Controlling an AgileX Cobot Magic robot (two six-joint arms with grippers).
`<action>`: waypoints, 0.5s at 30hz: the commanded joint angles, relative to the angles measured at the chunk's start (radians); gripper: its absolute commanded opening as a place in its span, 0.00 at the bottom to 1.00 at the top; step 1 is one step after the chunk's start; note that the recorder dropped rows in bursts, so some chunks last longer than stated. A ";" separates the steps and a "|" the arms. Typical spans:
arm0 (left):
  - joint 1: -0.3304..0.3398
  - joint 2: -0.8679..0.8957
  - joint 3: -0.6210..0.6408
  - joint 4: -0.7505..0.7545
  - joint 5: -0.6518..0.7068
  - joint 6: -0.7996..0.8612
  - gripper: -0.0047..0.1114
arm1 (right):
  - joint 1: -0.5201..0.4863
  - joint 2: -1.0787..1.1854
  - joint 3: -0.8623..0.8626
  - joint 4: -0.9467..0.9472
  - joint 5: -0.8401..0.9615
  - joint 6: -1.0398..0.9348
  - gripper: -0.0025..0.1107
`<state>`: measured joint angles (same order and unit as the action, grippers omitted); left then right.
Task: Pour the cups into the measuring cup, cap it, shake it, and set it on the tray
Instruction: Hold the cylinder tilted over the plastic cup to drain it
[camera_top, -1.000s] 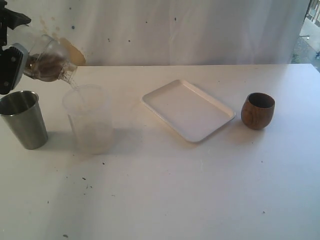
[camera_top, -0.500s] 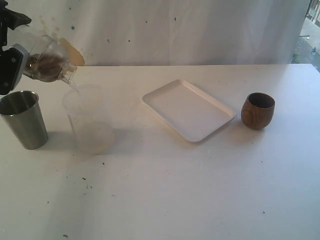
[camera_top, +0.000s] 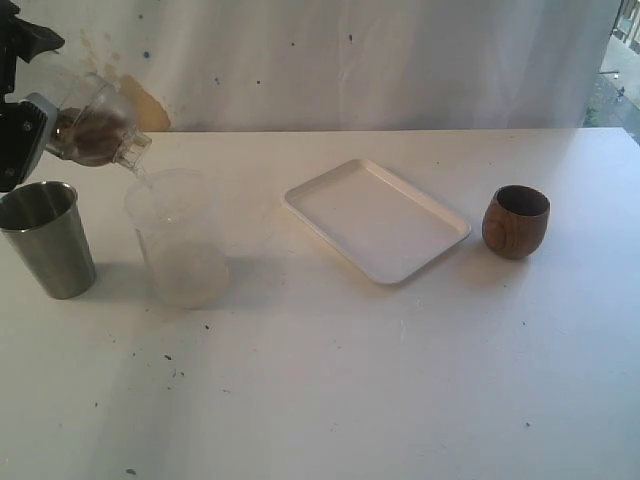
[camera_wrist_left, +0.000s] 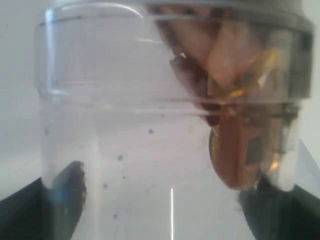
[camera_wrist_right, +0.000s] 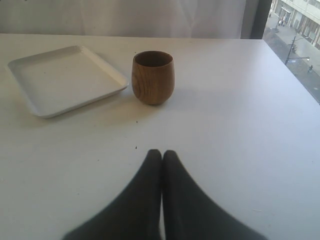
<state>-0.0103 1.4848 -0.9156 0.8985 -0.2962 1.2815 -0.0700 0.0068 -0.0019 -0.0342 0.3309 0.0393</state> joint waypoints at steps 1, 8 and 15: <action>-0.003 -0.008 -0.015 -0.032 -0.031 0.002 0.04 | 0.005 -0.007 0.002 -0.001 -0.009 -0.001 0.02; -0.003 -0.008 -0.015 -0.039 -0.027 0.043 0.04 | 0.005 -0.007 0.002 -0.003 -0.009 -0.001 0.02; -0.003 -0.008 -0.015 -0.039 -0.026 0.058 0.04 | 0.005 -0.007 0.002 -0.003 -0.009 -0.001 0.02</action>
<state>-0.0103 1.4848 -0.9219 0.8929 -0.2962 1.3422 -0.0700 0.0068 -0.0019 -0.0342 0.3309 0.0393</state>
